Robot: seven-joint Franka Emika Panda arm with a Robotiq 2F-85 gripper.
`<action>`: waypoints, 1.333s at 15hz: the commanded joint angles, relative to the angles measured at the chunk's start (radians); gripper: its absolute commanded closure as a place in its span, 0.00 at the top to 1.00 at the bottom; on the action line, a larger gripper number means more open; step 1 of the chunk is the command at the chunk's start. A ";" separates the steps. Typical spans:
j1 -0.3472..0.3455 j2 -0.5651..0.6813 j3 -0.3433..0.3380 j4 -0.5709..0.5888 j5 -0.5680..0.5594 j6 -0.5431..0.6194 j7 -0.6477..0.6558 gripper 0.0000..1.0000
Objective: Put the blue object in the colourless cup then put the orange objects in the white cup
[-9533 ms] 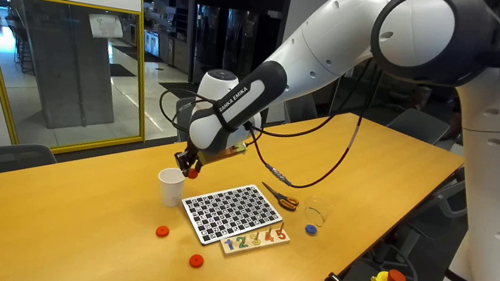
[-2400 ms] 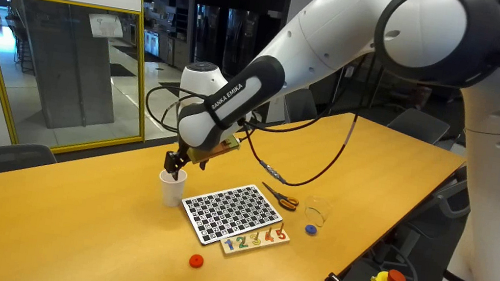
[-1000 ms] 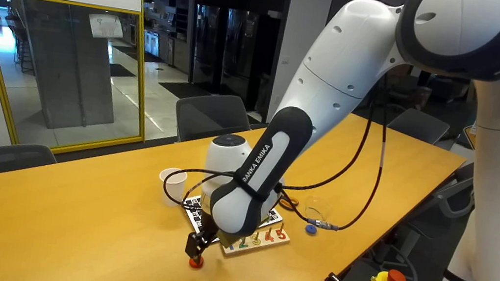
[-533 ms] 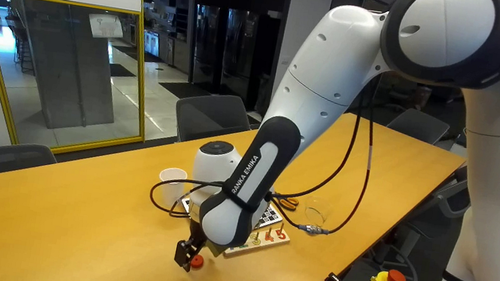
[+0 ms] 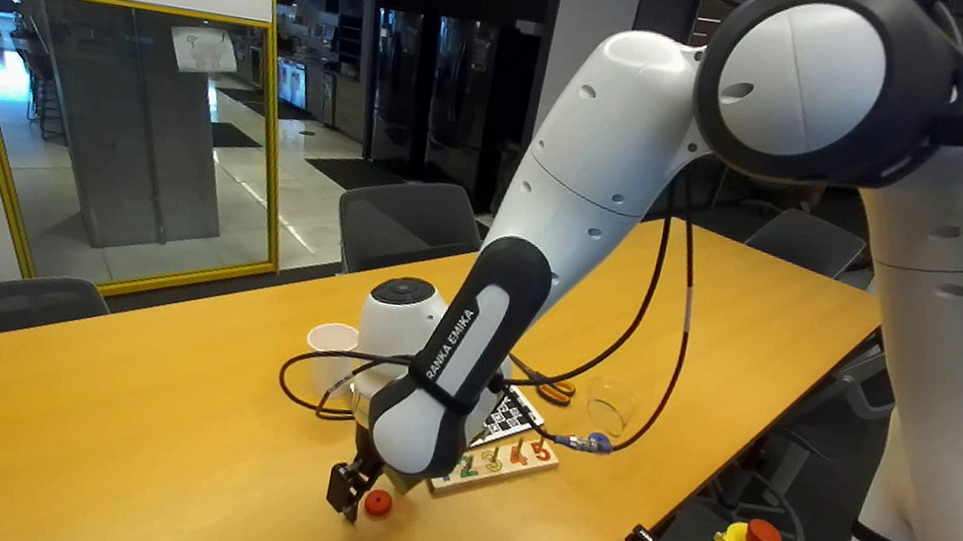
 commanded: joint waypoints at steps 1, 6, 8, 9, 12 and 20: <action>0.020 0.011 -0.019 0.025 0.000 -0.009 0.019 1.00; 0.003 0.000 -0.002 0.020 0.010 -0.024 0.002 1.00; -0.004 0.000 0.006 0.021 0.015 -0.031 -0.005 1.00; -0.010 0.000 0.013 0.020 0.016 -0.032 -0.016 0.90; -0.029 -0.007 0.041 0.025 0.031 -0.064 -0.034 0.59; -0.014 -0.031 0.014 0.081 -0.009 -0.207 0.001 0.22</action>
